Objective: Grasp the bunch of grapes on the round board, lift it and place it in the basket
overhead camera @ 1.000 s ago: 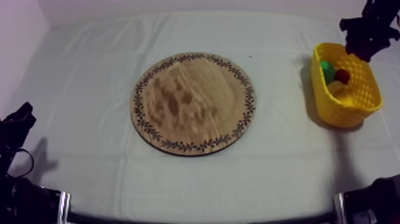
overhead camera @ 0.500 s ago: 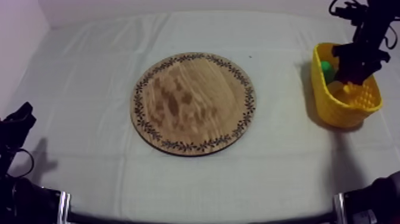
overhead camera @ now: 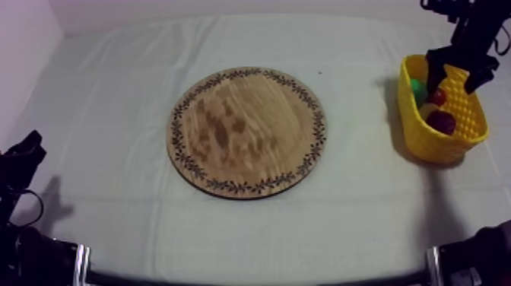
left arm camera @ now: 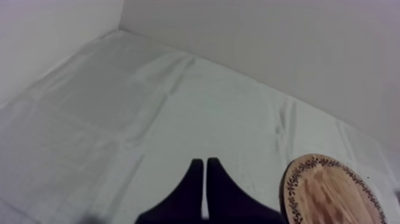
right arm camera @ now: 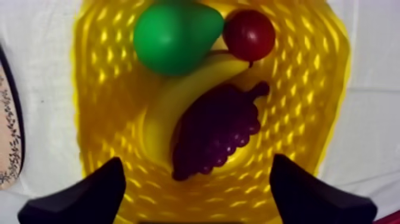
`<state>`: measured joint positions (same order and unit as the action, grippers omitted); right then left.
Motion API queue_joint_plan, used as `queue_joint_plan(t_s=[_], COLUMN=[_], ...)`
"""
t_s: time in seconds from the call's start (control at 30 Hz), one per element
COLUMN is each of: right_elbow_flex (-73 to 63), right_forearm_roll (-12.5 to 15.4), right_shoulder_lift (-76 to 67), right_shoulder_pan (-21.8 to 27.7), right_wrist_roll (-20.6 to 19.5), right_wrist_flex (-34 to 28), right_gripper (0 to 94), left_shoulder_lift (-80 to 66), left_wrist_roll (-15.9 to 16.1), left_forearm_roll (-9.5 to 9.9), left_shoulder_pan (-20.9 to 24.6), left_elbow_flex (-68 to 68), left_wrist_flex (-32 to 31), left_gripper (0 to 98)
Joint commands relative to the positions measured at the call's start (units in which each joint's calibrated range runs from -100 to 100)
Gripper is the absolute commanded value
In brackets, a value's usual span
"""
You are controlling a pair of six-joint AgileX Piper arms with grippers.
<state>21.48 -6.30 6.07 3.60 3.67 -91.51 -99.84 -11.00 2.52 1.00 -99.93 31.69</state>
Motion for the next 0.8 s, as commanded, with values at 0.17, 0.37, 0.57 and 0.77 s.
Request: queue_joint_plan(t_s=[0.17,0.37,0.57,0.77], right_elbow_flex=[5.67,15.04,24.82,35.66], right_forearm_roll=[1.31,2.57,4.27,6.03], right_shoulder_lift=[-9.79,-20.24,-30.06,-38.62], right_shoulder_pan=[-0.22,-0.56,-0.52,-0.05], right_wrist_roll=[0.54,1.87,3.38,5.00], right_wrist_flex=[7.17,16.81,24.56,31.92], right_gripper=[60.8,49.7,42.7,37.0], left_shoulder_lift=[0.02,0.02,0.02,0.02], left_wrist_roll=[-0.01,-0.01,-0.01,-0.01], left_forearm_roll=[-0.01,-0.01,-0.01,-0.01], left_shoulder_pan=[-0.02,-0.02,-0.02,-0.02], left_elbow_flex=[0.04,0.04,0.04,0.04], left_wrist_flex=[0.00,0.00,0.00,0.00], left_gripper=[0.0,0.0,0.0,0.0])
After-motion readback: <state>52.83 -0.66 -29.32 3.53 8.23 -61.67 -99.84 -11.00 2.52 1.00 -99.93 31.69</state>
